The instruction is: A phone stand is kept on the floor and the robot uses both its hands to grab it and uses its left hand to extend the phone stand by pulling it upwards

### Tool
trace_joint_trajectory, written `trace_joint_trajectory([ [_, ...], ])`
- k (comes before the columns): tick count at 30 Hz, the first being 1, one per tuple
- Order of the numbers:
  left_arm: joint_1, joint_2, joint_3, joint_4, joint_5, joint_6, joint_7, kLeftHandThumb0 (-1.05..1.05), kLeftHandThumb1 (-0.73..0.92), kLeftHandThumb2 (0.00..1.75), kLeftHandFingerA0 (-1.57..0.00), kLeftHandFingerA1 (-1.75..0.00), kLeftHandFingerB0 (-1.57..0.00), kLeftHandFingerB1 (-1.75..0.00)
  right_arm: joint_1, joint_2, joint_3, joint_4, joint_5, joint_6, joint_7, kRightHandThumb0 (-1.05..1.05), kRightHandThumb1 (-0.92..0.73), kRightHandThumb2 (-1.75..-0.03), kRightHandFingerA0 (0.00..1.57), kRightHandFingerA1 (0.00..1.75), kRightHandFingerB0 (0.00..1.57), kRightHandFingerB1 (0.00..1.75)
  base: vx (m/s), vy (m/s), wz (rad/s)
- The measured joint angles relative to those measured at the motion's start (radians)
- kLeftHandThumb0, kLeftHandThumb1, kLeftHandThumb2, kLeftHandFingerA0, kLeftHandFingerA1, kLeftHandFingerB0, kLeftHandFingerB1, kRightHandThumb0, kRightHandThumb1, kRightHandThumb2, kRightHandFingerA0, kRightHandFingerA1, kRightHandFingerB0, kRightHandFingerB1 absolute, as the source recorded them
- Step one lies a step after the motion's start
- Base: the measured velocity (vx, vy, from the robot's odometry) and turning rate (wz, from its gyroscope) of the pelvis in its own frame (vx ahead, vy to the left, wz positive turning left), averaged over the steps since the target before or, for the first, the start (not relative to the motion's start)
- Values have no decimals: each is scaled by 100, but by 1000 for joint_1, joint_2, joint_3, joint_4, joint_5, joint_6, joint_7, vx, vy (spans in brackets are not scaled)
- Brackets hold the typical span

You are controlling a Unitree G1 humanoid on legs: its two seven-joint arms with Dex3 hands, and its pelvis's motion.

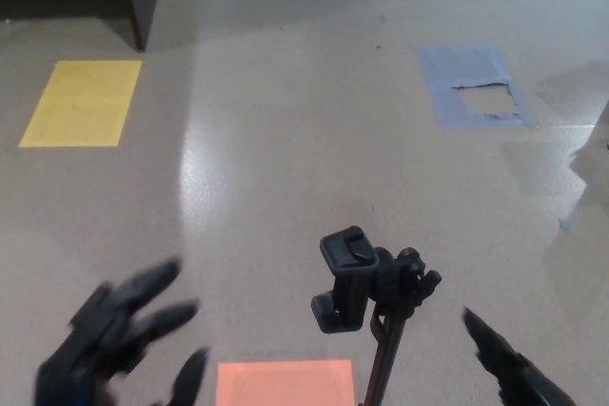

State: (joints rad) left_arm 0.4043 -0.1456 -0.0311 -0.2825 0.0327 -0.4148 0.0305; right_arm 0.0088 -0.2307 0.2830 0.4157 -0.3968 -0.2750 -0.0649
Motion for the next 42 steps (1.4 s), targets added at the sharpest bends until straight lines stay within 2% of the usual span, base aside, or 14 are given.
trace_joint_trajectory([
  [13,-137,-47,-153,-62,3,170,5,-76,72,62,-32,-49,-18,-27,-71,43,30,43,-10,-4,-5,-105,-77,-73,0,27,0,17,0,0,0],
  [18,-161,-47,-177,-65,-7,230,-5,-80,58,94,-20,-57,-3,-25,-83,48,32,51,-10,-5,-5,-105,-82,-74,0,18,0,10,0,0,0],
  [19,-164,-47,-178,-65,-11,240,-7,-79,72,63,-20,-49,-9,-23,-85,49,32,51,-10,-5,-5,-105,-80,-75,0,18,0,10,0,0,0],
  [20,-168,-47,-180,-65,-17,254,-11,-82,59,95,-16,-53,-7,-31,-88,50,33,52,-10,-5,-5,-105,-77,-76,0,19,0,11,0,0,0],
  [22,-176,-47,-181,-65,-31,282,-16,-83,73,63,-18,-49,-11,-24,-94,52,33,52,-10,-5,-5,-105,-82,-76,0,18,0,7,0,0,0],
  [28,-204,-48,-181,-65,-77,363,-28,-83,62,98,-8,-50,-5,-31,-108,60,34,63,-11,-5,-5,-105,-72,-73,0,25,0,7,0,0,0],
  [30,-213,-48,-182,-65,-89,386,-32,-83,78,65,-13,-42,-10,-22,-113,65,34,70,-12,-5,-5,-105,-72,-75,0,25,0,10,0,0,0],
  [31,-218,-48,-182,-65,-95,398,-35,-83,61,96,-8,-50,-5,-30,-117,67,34,75,-12,-5,-5,-105,-72,-74,0,26,0,11,0,0,0],
  [34,-238,-46,-184,-64,-118,446,-43,-82,77,64,-16,-43,-10,-23,-134,72,34,95,-13,-5,-6,-105,-75,-74,0,29,0,14,0,0,0],
  [36,-247,-45,-185,-63,-128,468,-47,-83,62,97,-11,-51,-5,-31,-141,73,34,104,-15,-5,-7,-105,-74,-71,0,29,0,17,0,0,0],
  [37,-253,-44,-186,-63,-135,483,-49,-84,79,65,-20,-44,-11,-24,-144,73,34,110,-16,-5,-7,-105,-72,-70,0,28,0,19,0,0,0],
  [38,-258,-44,-188,-62,-139,496,-52,-85,80,65,-19,-42,-8,-22,-147,74,34,116,-17,-5,-8,-104,-67,-118,0,45,0,44,0,0,0],
  [40,-269,-43,-191,-61,-148,520,-57,-85,79,65,-18,-42,-7,-22,-153,74,34,127,-19,-4,-8,-102,-63,-116,0,46,0,46,0,0,0],
  [42,-280,-43,-195,-61,-159,546,-61,-86,66,102,-13,-49,-5,-22,-160,75,33,136,-20,-5,-8,-105,-70,-65,0,24,0,44,0,0,0],
])
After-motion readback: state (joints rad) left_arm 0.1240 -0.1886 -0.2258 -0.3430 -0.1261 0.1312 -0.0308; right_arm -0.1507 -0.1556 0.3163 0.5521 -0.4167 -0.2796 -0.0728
